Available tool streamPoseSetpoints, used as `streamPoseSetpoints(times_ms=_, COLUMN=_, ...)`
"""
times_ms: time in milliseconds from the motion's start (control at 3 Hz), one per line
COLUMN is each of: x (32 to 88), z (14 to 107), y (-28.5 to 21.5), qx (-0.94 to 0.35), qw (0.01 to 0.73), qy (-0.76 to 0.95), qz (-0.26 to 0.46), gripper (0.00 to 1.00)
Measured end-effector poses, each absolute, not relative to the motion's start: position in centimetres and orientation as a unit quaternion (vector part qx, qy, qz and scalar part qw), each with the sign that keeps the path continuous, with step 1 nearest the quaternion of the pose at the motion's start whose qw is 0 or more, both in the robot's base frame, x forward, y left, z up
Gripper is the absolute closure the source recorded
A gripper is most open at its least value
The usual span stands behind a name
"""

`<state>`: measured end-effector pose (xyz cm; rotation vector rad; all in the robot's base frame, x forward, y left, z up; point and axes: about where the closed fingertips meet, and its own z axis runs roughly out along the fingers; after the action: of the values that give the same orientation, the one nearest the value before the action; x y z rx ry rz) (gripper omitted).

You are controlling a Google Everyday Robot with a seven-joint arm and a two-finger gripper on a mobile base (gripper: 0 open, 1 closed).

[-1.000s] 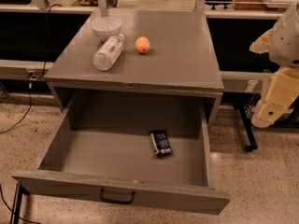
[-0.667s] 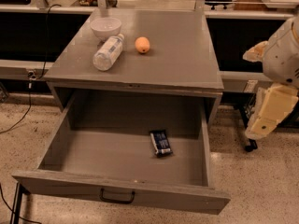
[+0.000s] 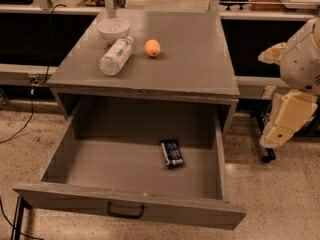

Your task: Pick rxbar blueberry from top drawer and place on counter

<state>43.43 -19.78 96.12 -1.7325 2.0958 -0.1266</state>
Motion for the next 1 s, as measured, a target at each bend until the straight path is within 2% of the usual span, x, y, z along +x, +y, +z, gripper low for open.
streamPoseSetpoints(times_ms=667, x=44.7, z=86.1, y=-13.7, qx=-0.664, qw=0.239, qy=0.707, qz=0.036, gripper=0.0)
streamPoseSetpoints(times_ms=1000, x=45.7, z=85.4, y=-13.1, qx=-0.66, qw=0.258, qy=0.705, qz=0.028, gripper=0.0)
